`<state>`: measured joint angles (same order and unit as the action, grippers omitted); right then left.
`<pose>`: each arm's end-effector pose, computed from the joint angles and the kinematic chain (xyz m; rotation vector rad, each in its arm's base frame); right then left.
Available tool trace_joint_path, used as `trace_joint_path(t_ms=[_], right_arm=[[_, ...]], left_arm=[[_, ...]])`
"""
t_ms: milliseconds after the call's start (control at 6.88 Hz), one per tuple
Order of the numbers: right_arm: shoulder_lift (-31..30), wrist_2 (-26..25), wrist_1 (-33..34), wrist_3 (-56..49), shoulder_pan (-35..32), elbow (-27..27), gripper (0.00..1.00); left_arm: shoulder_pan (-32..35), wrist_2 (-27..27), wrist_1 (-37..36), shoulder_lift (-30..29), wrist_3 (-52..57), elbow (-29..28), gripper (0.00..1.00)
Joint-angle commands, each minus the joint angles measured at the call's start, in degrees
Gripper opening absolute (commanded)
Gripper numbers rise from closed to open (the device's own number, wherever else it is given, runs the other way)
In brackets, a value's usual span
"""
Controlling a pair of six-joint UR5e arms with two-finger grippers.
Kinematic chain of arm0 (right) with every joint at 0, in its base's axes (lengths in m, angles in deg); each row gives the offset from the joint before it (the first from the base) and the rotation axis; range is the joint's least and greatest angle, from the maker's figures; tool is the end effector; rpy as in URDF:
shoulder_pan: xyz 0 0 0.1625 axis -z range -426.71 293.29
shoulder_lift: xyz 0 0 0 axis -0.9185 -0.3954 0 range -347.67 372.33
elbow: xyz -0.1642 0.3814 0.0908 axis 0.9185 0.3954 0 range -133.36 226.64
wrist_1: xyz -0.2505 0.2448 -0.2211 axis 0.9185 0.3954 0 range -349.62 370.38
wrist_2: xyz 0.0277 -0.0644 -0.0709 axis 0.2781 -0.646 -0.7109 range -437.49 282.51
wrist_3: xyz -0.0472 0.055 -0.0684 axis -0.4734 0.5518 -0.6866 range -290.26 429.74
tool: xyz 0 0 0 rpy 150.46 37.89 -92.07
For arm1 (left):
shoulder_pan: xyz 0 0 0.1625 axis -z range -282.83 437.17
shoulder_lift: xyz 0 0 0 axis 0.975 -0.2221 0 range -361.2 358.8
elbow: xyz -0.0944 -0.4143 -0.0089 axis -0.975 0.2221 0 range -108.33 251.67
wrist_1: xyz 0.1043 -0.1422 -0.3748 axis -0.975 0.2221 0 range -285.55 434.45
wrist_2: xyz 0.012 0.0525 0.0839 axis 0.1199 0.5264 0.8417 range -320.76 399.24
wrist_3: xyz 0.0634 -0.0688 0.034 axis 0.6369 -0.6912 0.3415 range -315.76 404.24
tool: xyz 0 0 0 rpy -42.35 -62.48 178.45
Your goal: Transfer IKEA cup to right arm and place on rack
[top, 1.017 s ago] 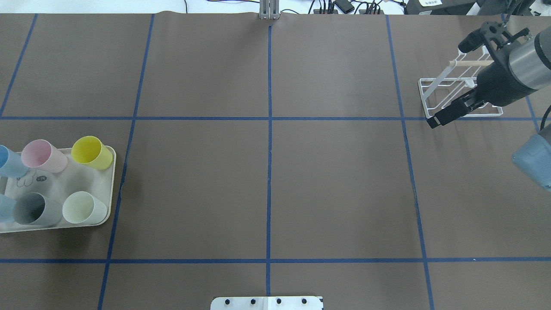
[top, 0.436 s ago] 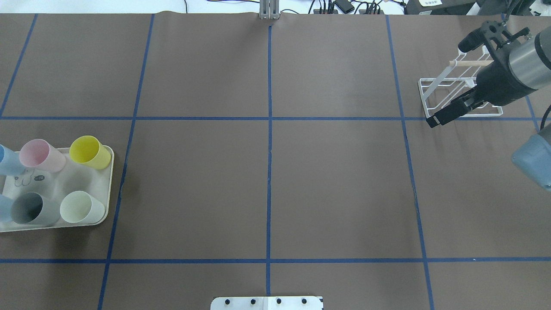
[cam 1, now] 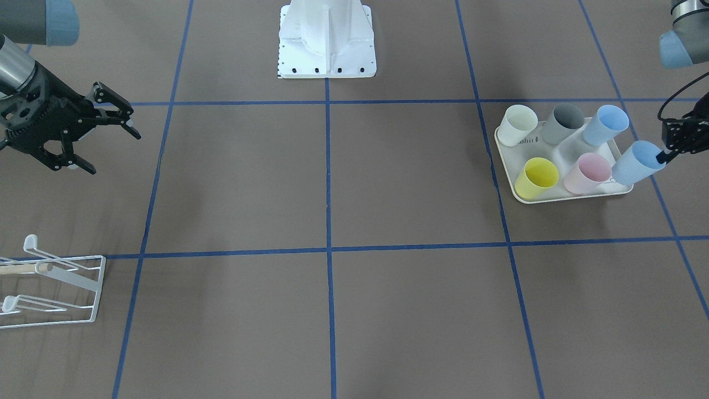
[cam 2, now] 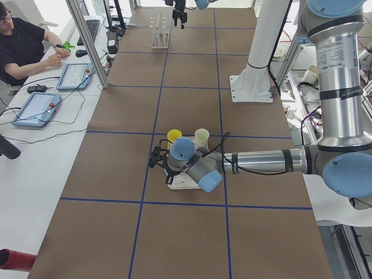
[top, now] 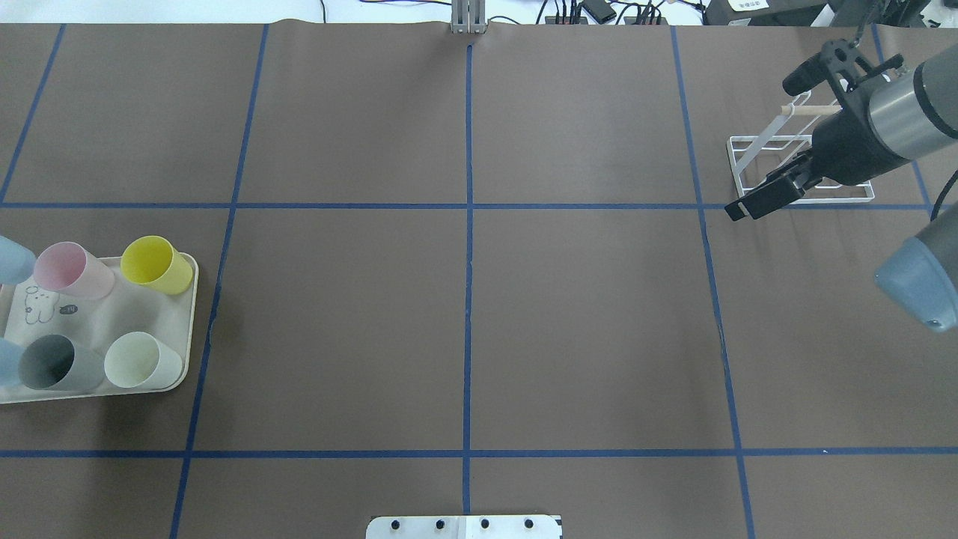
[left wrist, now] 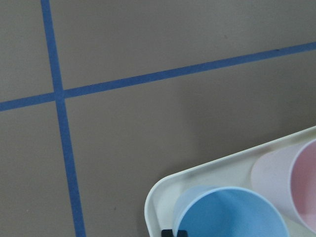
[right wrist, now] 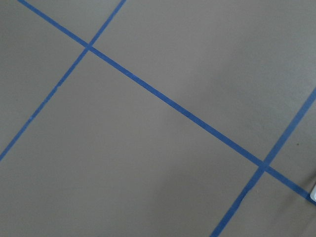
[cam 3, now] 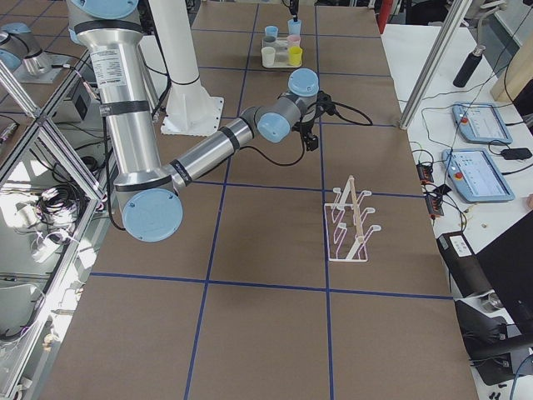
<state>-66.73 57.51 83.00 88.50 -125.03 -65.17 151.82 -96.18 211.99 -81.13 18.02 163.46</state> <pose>-0.2240 -0.4827 0.3363 0.4406 -1.0253 -0.5449 0.0550 -0.4362 0.6285 0.3352 0.9385 0.0976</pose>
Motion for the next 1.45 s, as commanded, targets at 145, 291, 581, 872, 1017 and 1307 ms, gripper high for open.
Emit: trace_joint_path(t_ms=[145,291,581,872,1017,1307], right_arm=[[5.7,-1.5,-9.8,0.1,4.3,5.8,0.96],[5.8,-2.8,-15.8,0.1,5.8,7.4,0.96],[7.1,-4.2,-29.7,0.1,9.1,13.1,0.92],[7.8,-6.6,-39.4,0.1,12.2,15.9,0.92],[7.9,-9.9,-42.3,1.7,14.7,15.9,0.92],[8.3,-20.1,-51.1,7.2,21.3,16.0,0.94]], left_arm=[[7.5,-11.0,-7.8,-1.1,-0.1,4.6,0.0],[9.8,-12.9,-16.8,-3.1,-0.3,10.0,0.0],[11.0,-14.0,-33.0,-10.0,-3.8,18.0,0.0],[9.5,-24.8,-27.8,-13.2,-19.8,18.7,0.0],[5.4,-25.5,-19.7,-13.4,-28.2,18.6,0.0],[-1.9,-21.3,-8.5,-18.3,-47.2,17.9,0.0]])
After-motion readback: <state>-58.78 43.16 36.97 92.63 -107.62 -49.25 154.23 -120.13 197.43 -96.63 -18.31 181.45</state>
